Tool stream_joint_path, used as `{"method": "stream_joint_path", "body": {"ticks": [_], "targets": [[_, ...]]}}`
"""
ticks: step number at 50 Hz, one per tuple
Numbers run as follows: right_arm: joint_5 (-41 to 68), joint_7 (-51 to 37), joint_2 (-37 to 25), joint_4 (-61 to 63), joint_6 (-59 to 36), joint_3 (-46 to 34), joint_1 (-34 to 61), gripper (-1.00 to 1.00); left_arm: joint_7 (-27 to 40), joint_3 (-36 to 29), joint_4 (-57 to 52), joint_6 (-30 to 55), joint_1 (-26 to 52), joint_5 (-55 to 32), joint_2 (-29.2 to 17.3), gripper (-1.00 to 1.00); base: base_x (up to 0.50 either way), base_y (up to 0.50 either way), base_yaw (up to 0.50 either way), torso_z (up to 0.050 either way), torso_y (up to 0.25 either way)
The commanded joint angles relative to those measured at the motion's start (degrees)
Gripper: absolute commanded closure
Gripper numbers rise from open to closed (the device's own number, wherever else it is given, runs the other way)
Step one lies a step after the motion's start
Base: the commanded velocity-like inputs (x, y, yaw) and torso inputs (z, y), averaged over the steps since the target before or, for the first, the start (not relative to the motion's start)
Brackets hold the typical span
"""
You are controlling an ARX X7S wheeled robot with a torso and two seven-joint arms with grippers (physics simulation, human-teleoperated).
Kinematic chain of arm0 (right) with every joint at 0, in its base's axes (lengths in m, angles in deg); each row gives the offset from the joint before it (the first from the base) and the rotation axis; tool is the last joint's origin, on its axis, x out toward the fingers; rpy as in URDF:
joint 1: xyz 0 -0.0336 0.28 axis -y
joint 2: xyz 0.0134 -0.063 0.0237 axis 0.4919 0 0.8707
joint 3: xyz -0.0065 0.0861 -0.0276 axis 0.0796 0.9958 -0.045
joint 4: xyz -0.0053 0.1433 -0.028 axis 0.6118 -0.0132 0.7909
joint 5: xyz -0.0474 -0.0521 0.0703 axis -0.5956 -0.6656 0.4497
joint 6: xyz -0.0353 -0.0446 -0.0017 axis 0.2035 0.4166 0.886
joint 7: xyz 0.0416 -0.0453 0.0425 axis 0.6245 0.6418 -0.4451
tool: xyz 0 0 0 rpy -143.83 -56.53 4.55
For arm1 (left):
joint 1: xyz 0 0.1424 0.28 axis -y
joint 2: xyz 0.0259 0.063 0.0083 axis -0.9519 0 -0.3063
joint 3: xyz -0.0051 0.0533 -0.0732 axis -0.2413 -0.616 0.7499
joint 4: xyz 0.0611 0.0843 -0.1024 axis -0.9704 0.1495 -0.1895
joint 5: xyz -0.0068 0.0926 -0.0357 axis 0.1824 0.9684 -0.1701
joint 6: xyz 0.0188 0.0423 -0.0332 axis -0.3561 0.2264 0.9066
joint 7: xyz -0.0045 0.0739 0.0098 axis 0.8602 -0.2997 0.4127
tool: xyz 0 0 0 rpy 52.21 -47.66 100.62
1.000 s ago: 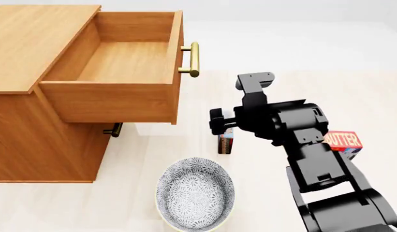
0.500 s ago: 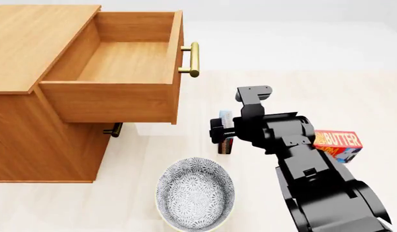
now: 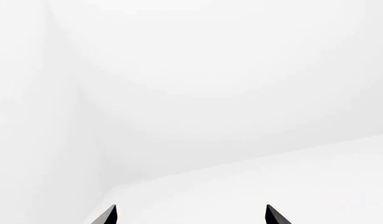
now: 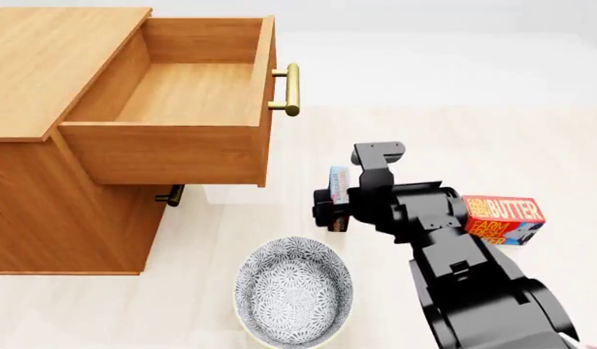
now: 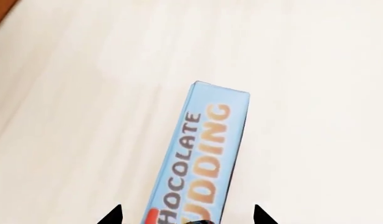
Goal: Put the chocolate pudding in the top drawer of the cabinet and close it.
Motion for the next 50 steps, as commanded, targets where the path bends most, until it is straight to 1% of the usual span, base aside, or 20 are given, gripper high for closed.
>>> {"method": "stream_joint_path", "body": {"ticks": [1, 16, 27, 28, 50], "targets": [[3.4, -0.5, 0.1, -0.2, 0.6, -2.7, -0.8, -1.0, 0.2, 0.0, 0.0, 0.2, 0.0, 0.0, 0.0, -1.0, 0.0, 0.0, 0.0, 0.0, 0.0], [4.0, -0.7, 0.1, -0.3, 0.7, -3.2, -1.1, -1.0, 0.9, 1.4, -0.2, -1.2, -0.8, -0.4, 0.1, -1.0, 0.0, 0.0, 0.0, 0.0, 0.0], [4.8, -0.9, 0.1, -0.3, 1.0, -3.8, -1.6, -1.0, 1.3, 1.6, -0.1, -0.6, -0.7, -0.6, 0.2, -1.0, 0.0, 0.0, 0.0, 0.0, 0.0], [4.8, -0.8, 0.1, -0.3, 1.0, -3.6, -1.6, 1.0, 1.3, 1.5, -0.1, -0.5, -0.6, -0.6, 0.2, -1.0, 0.0, 0.0, 0.0, 0.0, 0.0], [4.2, -1.2, 0.1, -0.2, 0.8, -2.8, -1.6, 1.0, 1.2, 1.4, 0.0, -0.4, -0.6, -0.6, 0.2, -1.0, 0.0, 0.0, 0.0, 0.0, 0.0]]}}
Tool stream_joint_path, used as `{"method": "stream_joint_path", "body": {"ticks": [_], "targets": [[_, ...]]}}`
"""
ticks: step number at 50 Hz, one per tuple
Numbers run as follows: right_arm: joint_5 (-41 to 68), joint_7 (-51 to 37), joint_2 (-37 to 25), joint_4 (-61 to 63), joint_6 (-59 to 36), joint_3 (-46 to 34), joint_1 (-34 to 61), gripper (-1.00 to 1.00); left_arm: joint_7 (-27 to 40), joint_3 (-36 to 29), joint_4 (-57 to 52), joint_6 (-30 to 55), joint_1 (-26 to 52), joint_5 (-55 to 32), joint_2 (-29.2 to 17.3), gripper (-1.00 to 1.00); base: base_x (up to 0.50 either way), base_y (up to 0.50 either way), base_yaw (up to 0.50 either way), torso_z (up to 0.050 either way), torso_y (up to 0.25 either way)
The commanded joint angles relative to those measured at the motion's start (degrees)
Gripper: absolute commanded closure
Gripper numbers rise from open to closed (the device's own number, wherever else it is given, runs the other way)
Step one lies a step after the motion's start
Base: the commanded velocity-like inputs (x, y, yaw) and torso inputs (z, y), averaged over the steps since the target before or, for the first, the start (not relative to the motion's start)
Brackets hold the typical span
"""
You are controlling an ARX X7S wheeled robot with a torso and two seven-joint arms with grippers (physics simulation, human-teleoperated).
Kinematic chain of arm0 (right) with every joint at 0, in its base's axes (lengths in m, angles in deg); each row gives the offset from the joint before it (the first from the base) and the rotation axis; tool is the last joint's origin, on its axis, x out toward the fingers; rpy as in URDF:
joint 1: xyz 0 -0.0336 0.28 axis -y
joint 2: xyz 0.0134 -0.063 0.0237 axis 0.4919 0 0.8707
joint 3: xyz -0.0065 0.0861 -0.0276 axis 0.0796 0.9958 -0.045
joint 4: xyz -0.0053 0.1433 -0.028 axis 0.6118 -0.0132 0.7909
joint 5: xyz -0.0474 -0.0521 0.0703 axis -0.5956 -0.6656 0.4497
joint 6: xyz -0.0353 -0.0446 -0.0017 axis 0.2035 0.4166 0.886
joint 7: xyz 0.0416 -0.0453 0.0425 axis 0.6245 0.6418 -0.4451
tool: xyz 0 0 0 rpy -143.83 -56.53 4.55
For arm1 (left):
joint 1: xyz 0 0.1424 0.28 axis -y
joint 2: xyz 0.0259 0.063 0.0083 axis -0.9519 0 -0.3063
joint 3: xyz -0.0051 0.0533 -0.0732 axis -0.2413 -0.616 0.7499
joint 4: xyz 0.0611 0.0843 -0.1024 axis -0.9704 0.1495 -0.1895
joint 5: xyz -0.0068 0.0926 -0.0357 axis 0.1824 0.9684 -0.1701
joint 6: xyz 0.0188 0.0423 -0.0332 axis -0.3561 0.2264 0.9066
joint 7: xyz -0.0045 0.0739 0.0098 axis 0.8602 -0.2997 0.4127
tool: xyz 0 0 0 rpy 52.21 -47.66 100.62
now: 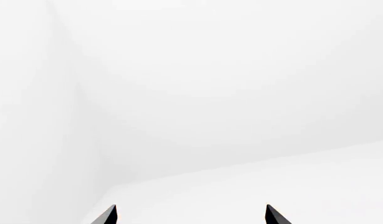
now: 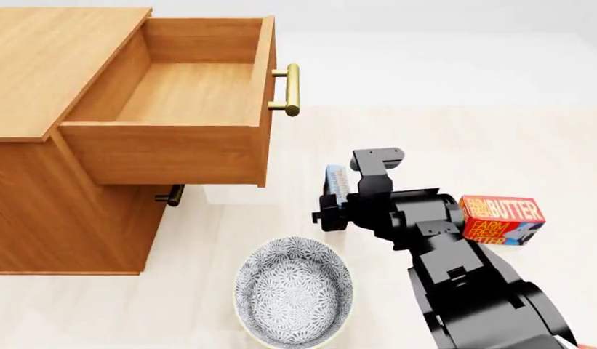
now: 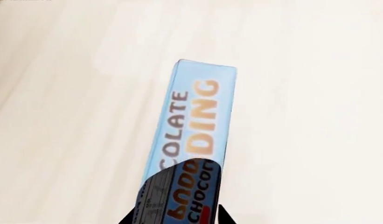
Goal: Put the chocolate pudding in the top drawer of the cabinet and close it.
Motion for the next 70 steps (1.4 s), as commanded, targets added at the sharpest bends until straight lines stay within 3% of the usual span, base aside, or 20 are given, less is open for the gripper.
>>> {"method": "stream_joint_path", "body": {"ticks": [1, 26, 37, 52, 70], "targets": [[0.4, 0.6, 0.2, -0.2, -0.4, 0.9, -0.3, 1.0, 0.1, 0.1, 0.0, -0.1, -0.1, -0.1, 0.0, -1.0, 0.0, 0.0, 0.0, 0.0, 0.0], [-2.1, -0.1, -0.8, 0.6, -1.8, 3.5, 2.8, 1.0, 0.7, 1.4, 0.3, 0.1, -0.4, -1.0, 0.3, -1.0, 0.0, 0.0, 0.0, 0.0, 0.23], [1.5, -7.1, -6.9, 25.3, -17.9, 5.4, 1.3, 1.0, 1.0, 2.2, 0.3, -0.4, -0.7, -1.4, 0.4, -1.0, 0.0, 0.0, 0.0, 0.0, 0.25], [2.8, -9.6, -8.4, 34.1, -27.1, 5.9, 13.3, 1.0, 1.2, 2.0, 0.0, -0.9, -0.9, -1.0, 0.3, -1.0, 0.0, 0.0, 0.0, 0.0, 0.067], [1.6, -8.2, -2.6, 29.5, -26.1, 2.5, 26.9, 1.0, 1.3, 1.7, -0.3, -1.4, -0.9, -0.6, 0.1, -1.0, 0.0, 0.0, 0.0, 0.0, 0.0]]}}
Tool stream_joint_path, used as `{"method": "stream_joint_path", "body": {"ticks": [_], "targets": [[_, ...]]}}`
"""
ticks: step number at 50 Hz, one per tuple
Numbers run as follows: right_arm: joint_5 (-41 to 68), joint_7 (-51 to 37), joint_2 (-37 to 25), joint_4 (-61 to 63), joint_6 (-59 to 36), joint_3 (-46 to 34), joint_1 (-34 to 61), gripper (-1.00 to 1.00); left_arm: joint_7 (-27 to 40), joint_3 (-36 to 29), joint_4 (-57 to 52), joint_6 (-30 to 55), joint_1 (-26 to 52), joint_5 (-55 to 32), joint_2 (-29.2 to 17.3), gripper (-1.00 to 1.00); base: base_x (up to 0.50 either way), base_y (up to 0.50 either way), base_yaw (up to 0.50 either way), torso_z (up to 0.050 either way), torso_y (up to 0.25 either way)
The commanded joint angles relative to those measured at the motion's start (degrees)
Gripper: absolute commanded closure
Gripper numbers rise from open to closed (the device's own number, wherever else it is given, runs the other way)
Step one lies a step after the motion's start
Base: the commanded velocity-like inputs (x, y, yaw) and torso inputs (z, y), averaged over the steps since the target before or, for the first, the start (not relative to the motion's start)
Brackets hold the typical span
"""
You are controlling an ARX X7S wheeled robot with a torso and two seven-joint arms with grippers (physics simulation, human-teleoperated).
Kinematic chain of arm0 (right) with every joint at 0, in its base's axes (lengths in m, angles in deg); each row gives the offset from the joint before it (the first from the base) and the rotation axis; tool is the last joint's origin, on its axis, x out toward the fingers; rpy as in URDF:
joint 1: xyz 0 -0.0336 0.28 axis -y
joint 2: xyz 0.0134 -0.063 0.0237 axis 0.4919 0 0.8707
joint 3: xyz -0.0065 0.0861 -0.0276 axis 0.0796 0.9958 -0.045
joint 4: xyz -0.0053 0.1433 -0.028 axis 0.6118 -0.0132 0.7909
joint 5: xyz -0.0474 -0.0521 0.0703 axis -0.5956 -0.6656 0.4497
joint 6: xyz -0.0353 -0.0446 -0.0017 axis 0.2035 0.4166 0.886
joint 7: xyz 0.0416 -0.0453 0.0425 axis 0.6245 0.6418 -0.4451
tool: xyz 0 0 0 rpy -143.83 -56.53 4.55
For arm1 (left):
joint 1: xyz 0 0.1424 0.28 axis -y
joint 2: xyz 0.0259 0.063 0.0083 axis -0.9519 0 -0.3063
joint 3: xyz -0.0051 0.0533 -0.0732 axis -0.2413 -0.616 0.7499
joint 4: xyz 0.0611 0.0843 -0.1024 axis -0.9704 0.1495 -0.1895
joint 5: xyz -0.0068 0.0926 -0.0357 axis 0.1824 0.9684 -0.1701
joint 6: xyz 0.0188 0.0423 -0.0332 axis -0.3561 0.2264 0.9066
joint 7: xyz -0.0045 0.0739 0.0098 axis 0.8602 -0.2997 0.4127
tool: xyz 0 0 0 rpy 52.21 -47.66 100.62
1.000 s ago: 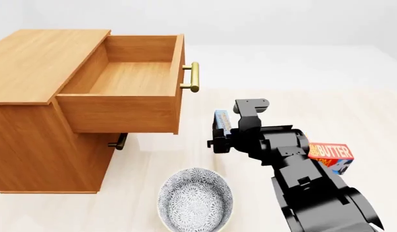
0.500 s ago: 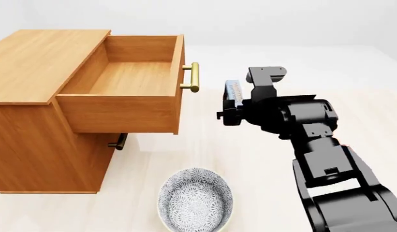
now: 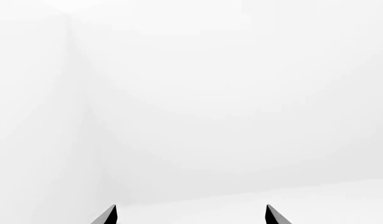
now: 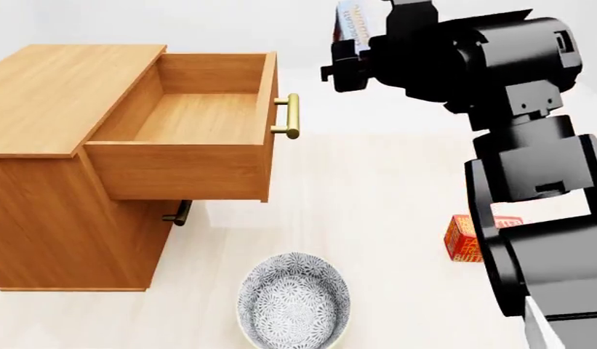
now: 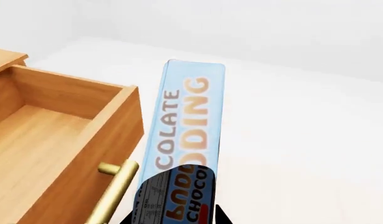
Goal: Put the chocolate pudding in the top drawer of the cabinet and close it.
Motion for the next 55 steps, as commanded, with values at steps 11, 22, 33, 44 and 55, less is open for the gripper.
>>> {"method": "stream_joint_path", "body": {"ticks": [11, 22, 33, 44, 55], "targets": [[8.6, 0.1, 5.8, -5.4, 3.7, -7.9, 11.4, 1.0, -3.7, 2.4, -5.9, 0.5, -2.9, -2.9, -9.2, -1.0, 0.0, 0.0, 0.0, 0.0, 0.0], [32.4, -4.0, 5.8, -10.0, 12.4, -26.8, 15.7, 1.0, -4.0, 2.4, -7.3, 1.5, -2.5, -3.1, -10.8, -1.0, 0.0, 0.0, 0.0, 0.0, 0.0], [67.2, -7.4, 5.8, -8.9, 28.2, -60.0, 20.1, 1.0, -3.7, 3.1, -8.6, 2.5, -2.5, -3.8, -12.4, -1.0, 0.0, 0.0, 0.0, 0.0, 0.0], [76.5, -9.7, 5.8, -4.7, 33.6, -68.4, 19.6, 1.0, -3.9, 3.0, -8.8, 2.7, -2.5, -3.8, -13.0, -1.0, 0.0, 0.0, 0.0, 0.0, 0.0], [76.8, -11.1, 5.8, -4.2, 34.6, -68.5, 16.6, 1.0, -3.8, 3.3, -9.3, 2.7, -3.2, -4.0, -14.0, -1.0, 0.0, 0.0, 0.0, 0.0, 0.0]]}}
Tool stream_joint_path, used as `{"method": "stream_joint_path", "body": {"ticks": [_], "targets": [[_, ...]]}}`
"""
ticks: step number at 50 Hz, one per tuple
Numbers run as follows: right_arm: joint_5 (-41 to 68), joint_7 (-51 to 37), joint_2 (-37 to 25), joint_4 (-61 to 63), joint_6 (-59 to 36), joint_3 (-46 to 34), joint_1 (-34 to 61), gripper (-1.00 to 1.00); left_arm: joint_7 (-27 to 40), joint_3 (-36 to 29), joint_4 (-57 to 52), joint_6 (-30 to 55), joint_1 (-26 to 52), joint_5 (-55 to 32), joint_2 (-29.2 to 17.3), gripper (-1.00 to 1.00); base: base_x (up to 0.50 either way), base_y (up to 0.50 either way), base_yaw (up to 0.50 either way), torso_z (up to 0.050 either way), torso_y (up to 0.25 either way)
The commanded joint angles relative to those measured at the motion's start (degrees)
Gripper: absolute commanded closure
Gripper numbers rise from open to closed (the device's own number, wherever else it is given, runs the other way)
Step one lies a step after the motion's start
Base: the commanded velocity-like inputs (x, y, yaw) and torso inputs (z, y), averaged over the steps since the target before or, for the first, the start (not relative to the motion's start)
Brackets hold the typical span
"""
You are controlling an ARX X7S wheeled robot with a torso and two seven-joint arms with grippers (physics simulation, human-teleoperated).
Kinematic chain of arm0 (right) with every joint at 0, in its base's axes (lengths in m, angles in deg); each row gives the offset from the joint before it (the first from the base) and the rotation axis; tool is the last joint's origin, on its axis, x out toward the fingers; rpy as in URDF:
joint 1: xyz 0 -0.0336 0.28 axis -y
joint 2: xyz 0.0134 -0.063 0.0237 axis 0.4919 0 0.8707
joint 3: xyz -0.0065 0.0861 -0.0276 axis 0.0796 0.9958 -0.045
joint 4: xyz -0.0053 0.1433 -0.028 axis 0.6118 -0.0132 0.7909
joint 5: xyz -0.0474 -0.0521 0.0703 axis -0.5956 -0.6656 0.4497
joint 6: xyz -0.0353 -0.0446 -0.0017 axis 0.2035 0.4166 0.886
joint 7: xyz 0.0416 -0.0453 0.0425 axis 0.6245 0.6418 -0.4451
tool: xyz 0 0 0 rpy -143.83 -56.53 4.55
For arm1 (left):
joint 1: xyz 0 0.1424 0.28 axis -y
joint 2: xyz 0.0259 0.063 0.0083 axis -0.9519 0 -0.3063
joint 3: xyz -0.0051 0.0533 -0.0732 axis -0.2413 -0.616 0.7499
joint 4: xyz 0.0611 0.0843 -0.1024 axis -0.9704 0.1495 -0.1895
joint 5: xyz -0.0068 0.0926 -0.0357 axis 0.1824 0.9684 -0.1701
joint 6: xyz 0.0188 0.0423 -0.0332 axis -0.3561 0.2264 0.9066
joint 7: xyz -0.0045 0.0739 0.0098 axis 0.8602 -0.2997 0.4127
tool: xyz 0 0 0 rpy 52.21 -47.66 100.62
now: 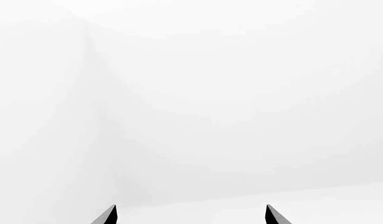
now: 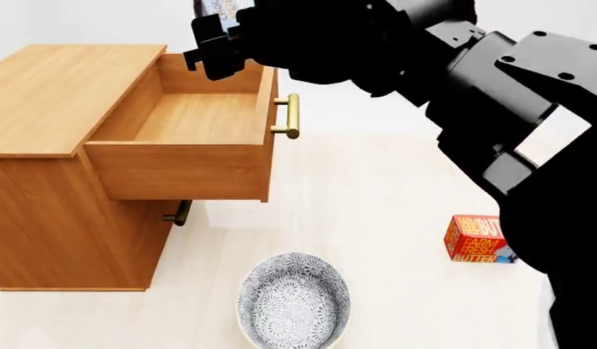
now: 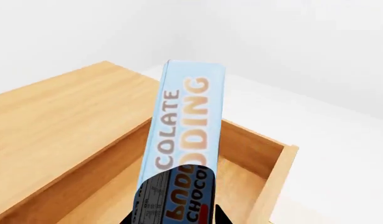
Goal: Put the chocolate pudding in the top drawer of the cabinet and close it.
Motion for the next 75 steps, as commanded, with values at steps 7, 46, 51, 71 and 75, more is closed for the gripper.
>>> {"method": "stream_joint_path", "body": {"ticks": [7, 46, 51, 71, 75], "targets": [[4.1, -1.6, 0.0, 1.3, 3.4, -4.0, -3.1, 1.0, 0.1, 0.3, -0.7, -0.3, -1.3, -0.2, -1.3, -1.0, 0.0, 0.0, 0.0, 0.0, 0.0], [2.9, -1.5, 0.0, 1.2, 3.7, -4.0, -9.9, 1.0, 0.1, 0.7, -1.4, -0.4, -2.9, -0.6, -3.0, -1.0, 0.0, 0.0, 0.0, 0.0, 0.0], [2.8, -1.7, 0.0, 1.5, 3.8, -3.9, -10.6, 1.0, 0.2, 0.8, -1.6, -0.4, -3.1, -0.7, -3.2, -1.0, 0.0, 0.0, 0.0, 0.0, 0.0], [2.6, -2.2, 0.0, 1.7, 3.7, -3.9, -13.1, 1.0, 0.3, 0.9, -1.5, -1.0, -4.1, -0.7, -3.3, -1.0, 0.0, 0.0, 0.0, 0.0, 0.0], [2.6, -2.2, 0.0, 1.7, 3.7, -3.9, -13.3, 1.0, 0.3, 0.9, -1.6, -1.0, -4.2, -0.7, -3.4, -1.0, 0.0, 0.0, 0.0, 0.0, 0.0]]}}
